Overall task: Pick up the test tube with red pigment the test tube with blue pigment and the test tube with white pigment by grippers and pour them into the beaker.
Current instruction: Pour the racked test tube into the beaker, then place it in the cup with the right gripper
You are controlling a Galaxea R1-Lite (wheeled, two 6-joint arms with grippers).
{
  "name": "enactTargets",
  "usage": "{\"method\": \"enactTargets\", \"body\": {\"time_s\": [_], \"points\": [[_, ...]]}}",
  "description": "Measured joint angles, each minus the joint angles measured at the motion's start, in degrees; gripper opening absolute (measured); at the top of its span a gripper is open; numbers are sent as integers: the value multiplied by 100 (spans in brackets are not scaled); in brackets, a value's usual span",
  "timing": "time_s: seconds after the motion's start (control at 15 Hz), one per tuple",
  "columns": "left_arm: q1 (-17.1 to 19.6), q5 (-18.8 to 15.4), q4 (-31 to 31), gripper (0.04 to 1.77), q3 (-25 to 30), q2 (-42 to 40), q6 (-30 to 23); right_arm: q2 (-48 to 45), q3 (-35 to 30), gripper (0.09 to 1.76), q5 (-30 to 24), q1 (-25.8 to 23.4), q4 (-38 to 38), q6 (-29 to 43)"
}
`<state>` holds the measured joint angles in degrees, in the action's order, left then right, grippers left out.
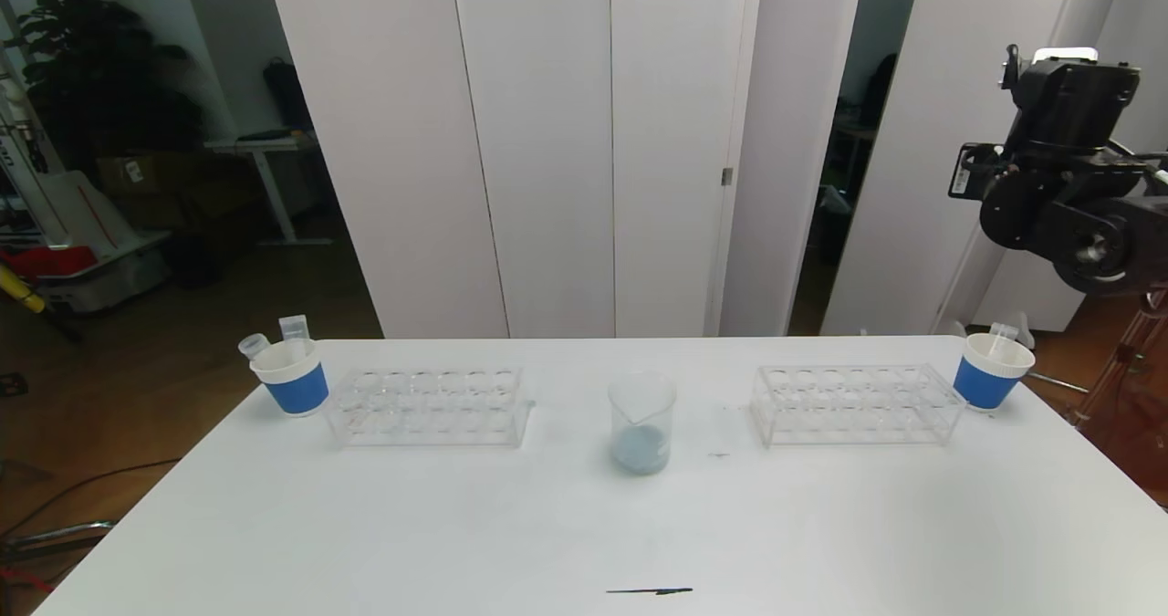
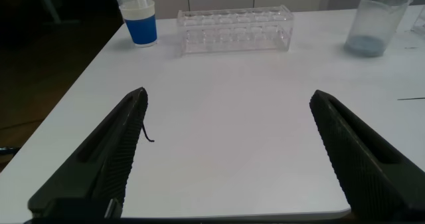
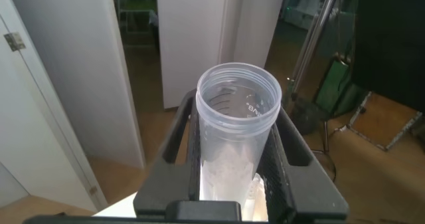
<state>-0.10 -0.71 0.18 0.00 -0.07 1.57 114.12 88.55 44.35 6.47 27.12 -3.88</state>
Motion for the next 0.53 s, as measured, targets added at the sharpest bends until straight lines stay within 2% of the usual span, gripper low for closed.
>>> {"method": "enactTargets", "body": {"time_s": [0.27, 0.53], "points": [[0, 0, 0, 174, 0, 0, -1, 212, -402, 59, -527, -752, -45, 767], [0, 0, -2, 174, 0, 0, 0, 462, -655, 59, -896, -1273, -9, 828]]}}
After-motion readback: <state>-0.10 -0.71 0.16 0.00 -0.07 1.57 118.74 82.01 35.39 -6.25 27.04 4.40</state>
